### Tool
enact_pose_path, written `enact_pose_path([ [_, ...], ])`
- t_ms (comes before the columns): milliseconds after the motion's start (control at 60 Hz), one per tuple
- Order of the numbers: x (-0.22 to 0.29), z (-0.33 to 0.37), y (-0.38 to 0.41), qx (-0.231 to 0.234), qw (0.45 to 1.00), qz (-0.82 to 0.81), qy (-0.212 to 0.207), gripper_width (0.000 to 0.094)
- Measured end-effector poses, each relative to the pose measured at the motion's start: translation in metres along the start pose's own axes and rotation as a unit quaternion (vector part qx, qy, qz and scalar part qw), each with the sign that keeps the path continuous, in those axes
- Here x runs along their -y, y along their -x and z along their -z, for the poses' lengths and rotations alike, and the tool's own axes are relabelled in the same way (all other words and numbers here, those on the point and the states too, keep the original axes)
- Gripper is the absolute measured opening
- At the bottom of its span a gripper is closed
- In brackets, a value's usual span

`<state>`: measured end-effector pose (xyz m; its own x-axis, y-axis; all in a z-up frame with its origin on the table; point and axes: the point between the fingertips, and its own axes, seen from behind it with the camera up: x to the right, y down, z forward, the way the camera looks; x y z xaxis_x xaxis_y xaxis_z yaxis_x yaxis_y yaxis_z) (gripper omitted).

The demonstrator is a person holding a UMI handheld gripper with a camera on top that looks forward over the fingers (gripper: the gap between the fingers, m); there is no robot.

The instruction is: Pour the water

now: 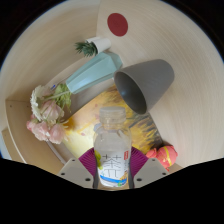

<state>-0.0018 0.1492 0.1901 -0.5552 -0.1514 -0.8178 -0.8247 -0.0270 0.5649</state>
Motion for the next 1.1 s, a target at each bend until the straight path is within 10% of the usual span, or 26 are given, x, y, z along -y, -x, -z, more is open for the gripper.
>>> enact_pose_path([
  [467,-0.005,0.005,0.031,0.018,0.979,0.201,0.014,0.0406],
  [867,0.039,0.060,0.174,0.028,0.621,0.781,-0.060,0.0421],
  [1100,0.159,0.046,0.154,-0.074,0.480,0.869,-0.087,0.0420],
])
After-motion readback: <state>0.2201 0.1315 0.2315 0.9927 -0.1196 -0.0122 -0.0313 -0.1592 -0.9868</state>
